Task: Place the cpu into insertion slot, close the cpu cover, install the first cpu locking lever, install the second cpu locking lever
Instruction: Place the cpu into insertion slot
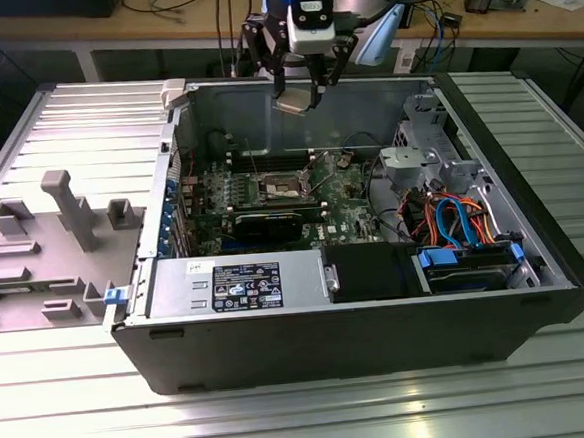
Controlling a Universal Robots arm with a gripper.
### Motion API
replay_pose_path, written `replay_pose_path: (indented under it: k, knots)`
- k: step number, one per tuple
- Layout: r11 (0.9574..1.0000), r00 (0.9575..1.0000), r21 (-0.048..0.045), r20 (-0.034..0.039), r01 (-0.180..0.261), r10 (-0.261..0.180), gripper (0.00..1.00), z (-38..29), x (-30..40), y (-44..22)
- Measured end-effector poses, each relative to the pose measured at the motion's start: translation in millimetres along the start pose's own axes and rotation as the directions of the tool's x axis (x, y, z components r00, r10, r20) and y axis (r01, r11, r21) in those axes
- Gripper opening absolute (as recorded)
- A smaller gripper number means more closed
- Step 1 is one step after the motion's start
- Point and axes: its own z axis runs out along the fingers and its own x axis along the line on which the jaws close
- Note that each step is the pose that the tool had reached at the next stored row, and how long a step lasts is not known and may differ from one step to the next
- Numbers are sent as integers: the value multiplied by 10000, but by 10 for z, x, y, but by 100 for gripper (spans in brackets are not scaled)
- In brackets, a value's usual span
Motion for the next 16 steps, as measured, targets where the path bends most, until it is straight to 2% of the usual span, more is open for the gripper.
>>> replay_pose_path:
  k: [10, 16]
  knots:
    - [9974, 9974, -17, 64, -720, 721, 55, 3, 0, 0]
    - [9959, 9958, -19, 82, -908, 908, 55, 4, 0, 0]
